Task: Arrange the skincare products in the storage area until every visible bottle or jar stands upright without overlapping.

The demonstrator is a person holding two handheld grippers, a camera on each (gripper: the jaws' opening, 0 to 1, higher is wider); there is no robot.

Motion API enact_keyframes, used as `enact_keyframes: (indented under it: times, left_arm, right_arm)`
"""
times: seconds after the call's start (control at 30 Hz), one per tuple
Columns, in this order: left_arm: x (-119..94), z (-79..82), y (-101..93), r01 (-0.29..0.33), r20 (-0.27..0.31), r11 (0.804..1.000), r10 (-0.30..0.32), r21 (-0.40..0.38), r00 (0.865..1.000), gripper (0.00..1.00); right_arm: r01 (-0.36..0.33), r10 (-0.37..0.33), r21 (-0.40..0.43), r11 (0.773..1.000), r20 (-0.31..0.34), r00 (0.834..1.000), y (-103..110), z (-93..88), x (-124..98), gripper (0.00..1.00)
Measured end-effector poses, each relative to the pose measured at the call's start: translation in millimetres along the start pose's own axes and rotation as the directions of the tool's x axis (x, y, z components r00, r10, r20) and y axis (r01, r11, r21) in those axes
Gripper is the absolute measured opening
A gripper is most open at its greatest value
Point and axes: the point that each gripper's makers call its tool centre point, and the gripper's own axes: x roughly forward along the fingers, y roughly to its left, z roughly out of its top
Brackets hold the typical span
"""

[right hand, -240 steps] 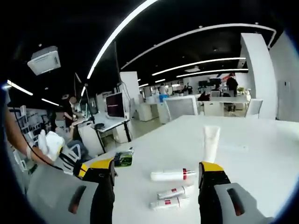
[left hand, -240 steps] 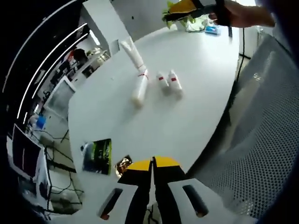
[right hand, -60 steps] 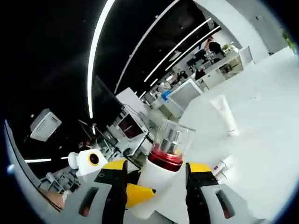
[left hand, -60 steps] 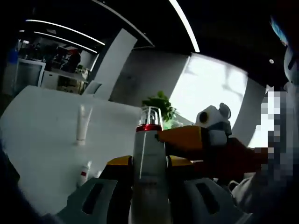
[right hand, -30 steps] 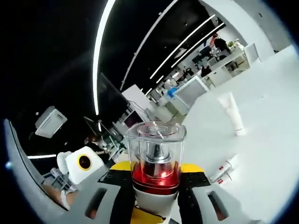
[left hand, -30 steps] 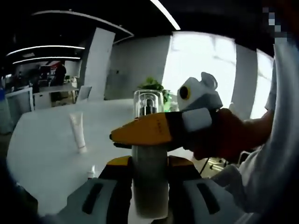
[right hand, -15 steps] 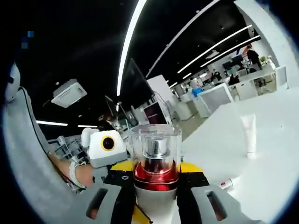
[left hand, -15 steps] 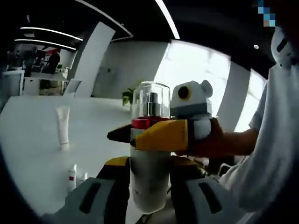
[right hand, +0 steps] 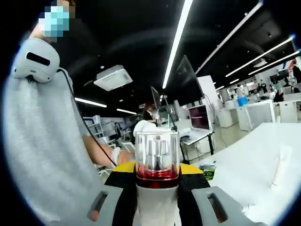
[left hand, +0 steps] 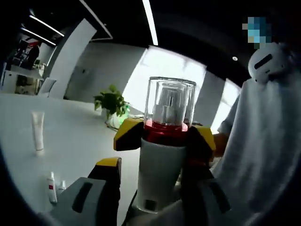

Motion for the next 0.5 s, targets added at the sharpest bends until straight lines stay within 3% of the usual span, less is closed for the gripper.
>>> enact_keyframes:
  times: [0.1, 0.17, 0.2, 0.27, 0.5]
  left_arm:
    - [3.7, -2.2, -5.8, 0.023, -0.001, 1.0, -0.023, 0.002, 1.0, 0.45]
    - [3.9, -3.3, -5.0, 0.024, -0.005, 1.0, -0.024, -0.001, 1.0, 0.37]
    - [4.7, -1.2, -12.8, 0.068, 0.009, 0.998, -0.068, -0.006, 0.998, 0.33]
    - [2.6, -0.4, -7.5, 0.03, 0.016, 0.996, -0.031, 0.085, 0.999, 0.31]
    - [0.5, 1.3, -5.2, -0.004, 0.01, 0.995, 0.003, 0.103, 1.0, 0.3]
  right_arm:
    - [-0.015, 0.014, 0.025, 1.0, 0.038, 0.999, 1.3, 3.8, 0.1, 0.25]
    - [-0.025, 0.023, 0.034, 0.999, 0.053, 0.998, 2.9, 5.6, 0.9, 0.25]
    - [-0.02, 0.018, 0.034, 0.999, 0.053, 0.998, 2.2, 5.1, 1.1, 0.25]
    - [-0.014, 0.012, 0.041, 0.999, 0.052, 0.999, 0.3, 4.4, 1.0, 0.25]
    - [-0.002, -0.002, 0.076, 0.997, 0.06, 0.998, -4.1, 5.1, 0.3, 0.26]
